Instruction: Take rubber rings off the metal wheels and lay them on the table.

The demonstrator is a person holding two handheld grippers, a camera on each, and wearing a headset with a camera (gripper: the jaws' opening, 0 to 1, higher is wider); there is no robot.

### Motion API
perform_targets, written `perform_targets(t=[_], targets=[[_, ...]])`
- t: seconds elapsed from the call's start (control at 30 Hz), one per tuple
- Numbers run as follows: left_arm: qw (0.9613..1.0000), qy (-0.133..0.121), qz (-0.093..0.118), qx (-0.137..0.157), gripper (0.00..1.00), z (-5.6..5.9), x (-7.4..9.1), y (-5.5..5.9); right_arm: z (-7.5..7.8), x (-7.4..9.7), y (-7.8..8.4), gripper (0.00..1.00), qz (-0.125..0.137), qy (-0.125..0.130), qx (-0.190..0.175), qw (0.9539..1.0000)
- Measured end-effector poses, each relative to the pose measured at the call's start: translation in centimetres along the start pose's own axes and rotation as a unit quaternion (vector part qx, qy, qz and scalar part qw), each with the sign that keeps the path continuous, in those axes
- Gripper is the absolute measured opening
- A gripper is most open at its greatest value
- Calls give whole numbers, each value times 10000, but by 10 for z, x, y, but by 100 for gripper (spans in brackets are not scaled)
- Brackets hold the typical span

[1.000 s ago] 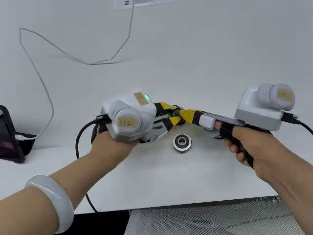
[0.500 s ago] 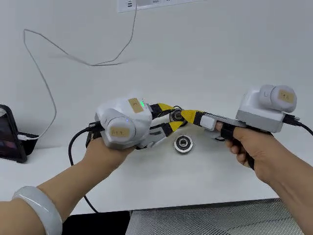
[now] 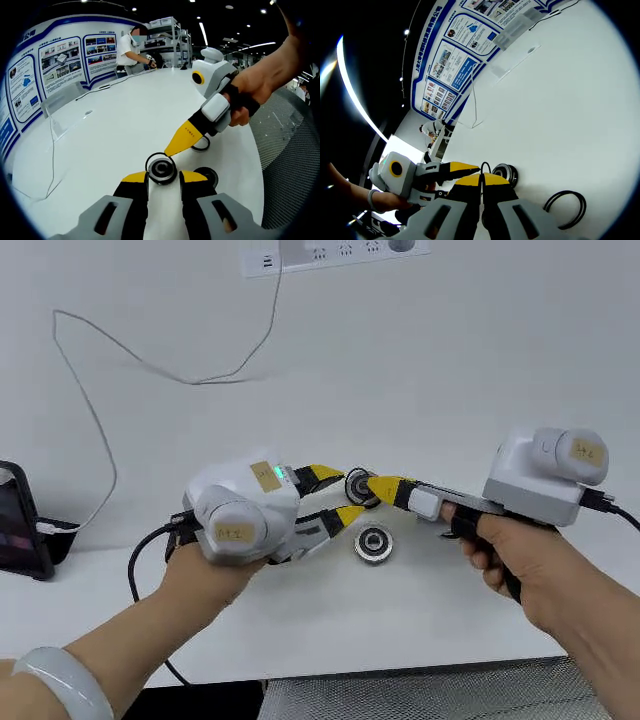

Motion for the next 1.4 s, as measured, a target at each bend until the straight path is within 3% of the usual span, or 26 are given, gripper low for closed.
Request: perform_targets(t=[0.5, 0.8, 1.13, 1.4], targets=[[9995, -123, 143, 241, 40, 2, 6, 3, -9, 13, -2, 2, 117, -94, -104, 9998], [9985, -229, 224, 450, 46, -1, 12, 5, -10, 34, -5, 2, 290, -62, -231, 9993], [9976, -263, 312, 562, 50, 0, 16, 6, 11, 68, -4, 2, 494, 262, -501, 9972], [9973, -292, 317, 600, 53, 1, 18, 6, 30, 80, 0, 2, 520, 587, -569, 9953]])
Point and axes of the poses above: the centre of the closed fingertips' face, and the gripper's own axes: x roughly backward along the fingers, z roughly to its right, y roughly out of its underside, the point moved 6 cm from there along x, roughly backward along the fingers, and after that the axes turned 9 degrees about z, right-handed, at the moved point
